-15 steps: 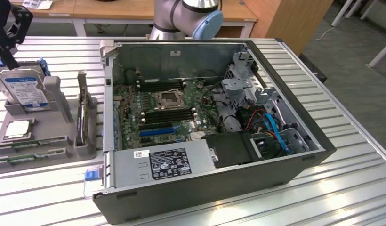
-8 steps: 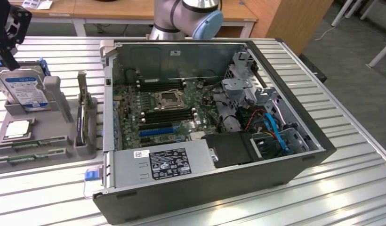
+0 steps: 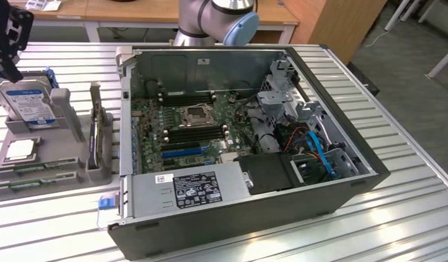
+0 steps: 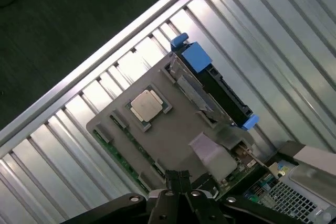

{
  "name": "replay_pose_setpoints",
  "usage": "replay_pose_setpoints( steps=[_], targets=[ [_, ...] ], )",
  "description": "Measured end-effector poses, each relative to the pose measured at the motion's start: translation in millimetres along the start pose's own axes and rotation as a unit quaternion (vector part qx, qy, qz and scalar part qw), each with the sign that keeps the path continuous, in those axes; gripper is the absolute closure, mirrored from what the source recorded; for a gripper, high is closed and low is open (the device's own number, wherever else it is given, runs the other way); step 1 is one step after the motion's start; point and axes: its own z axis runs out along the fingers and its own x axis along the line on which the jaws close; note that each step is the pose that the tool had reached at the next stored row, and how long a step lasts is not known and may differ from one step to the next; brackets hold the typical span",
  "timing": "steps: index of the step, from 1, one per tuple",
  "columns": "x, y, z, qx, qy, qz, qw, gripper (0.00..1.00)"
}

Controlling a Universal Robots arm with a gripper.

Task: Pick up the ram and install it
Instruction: 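Pick up the ram and move it above insertion slot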

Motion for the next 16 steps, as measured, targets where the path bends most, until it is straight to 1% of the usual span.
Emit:
replay_pose_setpoints(
  steps=[2,4,7,10,12,14,16],
  targets=[
    [0.0,0.0,0.0,0.0008,0.0021,-0.018,0.9998,0.89],
    [0.0,0.1,0.0,0.0015,0.0039,-0.036,0.9994,0.89],
    [0.0,0.0,0.0,0.0023,0.0063,-0.063,0.998,0.89],
    [0.0,0.1,0.0,0.003,0.0087,-0.09,0.9959,0.89],
    [0.0,0.1,0.0,0.0034,0.0101,-0.108,0.9941,0.89],
    [0.0,0.1,0.0,0.0038,0.0115,-0.126,0.992,0.89],
    [0.0,0.1,0.0,0.0041,0.0128,-0.144,0.9894,0.89]
  ],
)
